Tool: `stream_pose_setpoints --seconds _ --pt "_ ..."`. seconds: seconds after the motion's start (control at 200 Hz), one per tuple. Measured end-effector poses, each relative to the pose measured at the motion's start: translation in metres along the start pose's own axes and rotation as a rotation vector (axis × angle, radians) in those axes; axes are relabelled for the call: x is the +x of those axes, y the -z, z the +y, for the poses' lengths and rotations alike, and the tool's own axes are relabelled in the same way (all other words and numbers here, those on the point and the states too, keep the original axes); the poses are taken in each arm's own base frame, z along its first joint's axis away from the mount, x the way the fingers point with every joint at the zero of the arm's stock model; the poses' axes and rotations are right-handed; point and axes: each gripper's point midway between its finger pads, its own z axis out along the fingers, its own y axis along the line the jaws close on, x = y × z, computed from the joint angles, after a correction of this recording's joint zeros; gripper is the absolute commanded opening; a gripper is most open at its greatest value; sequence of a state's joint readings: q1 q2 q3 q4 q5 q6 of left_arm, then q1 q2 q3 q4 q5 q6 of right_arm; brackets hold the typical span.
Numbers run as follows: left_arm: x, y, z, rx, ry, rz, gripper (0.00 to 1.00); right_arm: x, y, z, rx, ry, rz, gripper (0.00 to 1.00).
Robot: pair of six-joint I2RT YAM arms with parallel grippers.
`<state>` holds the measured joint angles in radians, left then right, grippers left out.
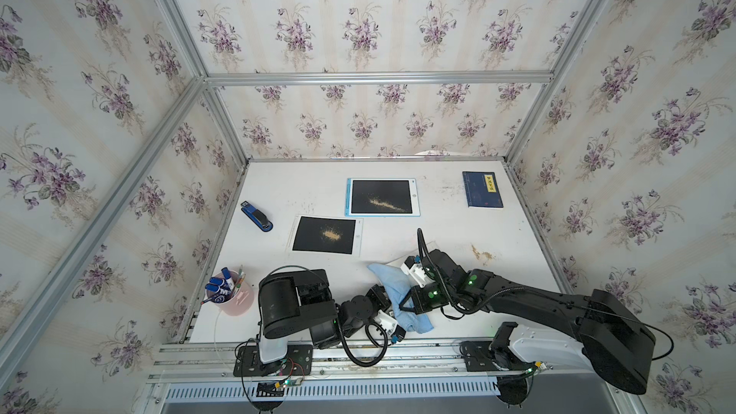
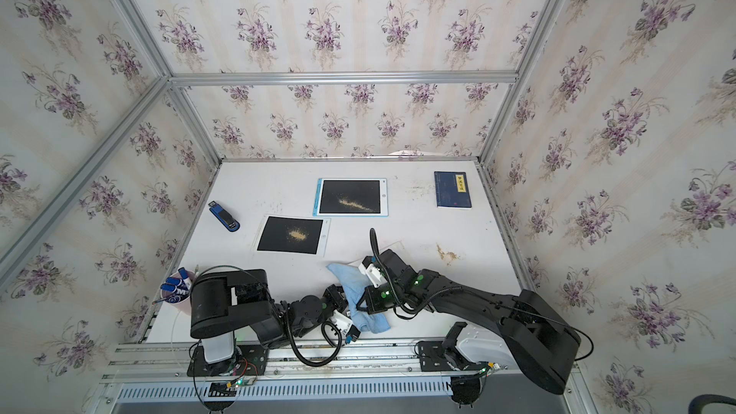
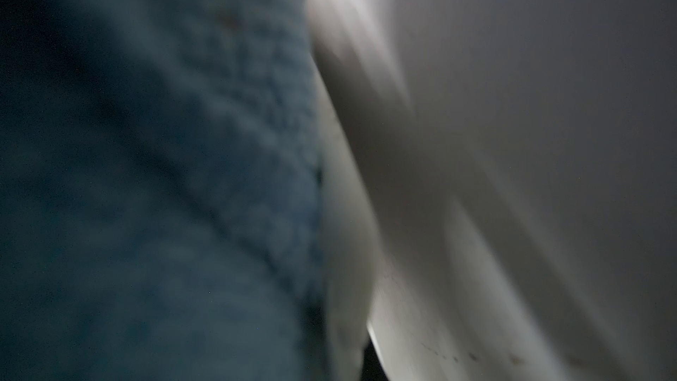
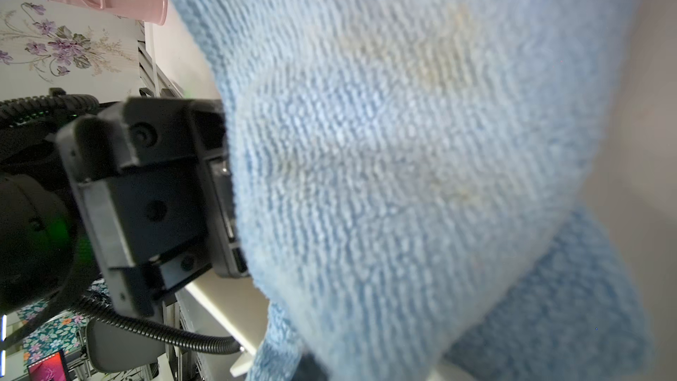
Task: Wipe the drawing tablet
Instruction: Wipe the dirt from the drawing tablet.
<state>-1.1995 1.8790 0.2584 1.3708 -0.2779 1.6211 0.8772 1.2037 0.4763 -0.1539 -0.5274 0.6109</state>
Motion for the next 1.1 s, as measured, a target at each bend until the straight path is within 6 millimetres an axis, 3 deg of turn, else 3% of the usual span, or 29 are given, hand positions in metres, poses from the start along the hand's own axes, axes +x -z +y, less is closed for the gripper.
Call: stream_pose_setpoints --seconds 0.145,0.335,0.659,0.884,1.099 --pt "0.001 0.0 0.001 -0.003 0.001 0.003 0.0 -0.012 0.005 -0.01 0.049 -0.042 -0.038 0.0" --pt "0.002 0.0 0.004 -0.012 0.004 0.009 0.0 -0.038 0.025 -0.048 0.169 -0.148 -0.123 0.0" --pt "0.002 0.001 0.001 0.0 0.0 0.011 0.0 -0.052 0.052 -0.11 0.284 -0.334 -0.154 0.0" --pt "0.003 0.001 0.001 0.002 -0.001 0.014 0.0 -0.06 0.064 -0.129 0.388 -0.385 -0.183 0.0" --pt "0.005 0.001 0.01 -0.031 0.012 0.029 0.0 -0.065 0.097 -0.15 0.601 -0.437 -0.266 0.0"
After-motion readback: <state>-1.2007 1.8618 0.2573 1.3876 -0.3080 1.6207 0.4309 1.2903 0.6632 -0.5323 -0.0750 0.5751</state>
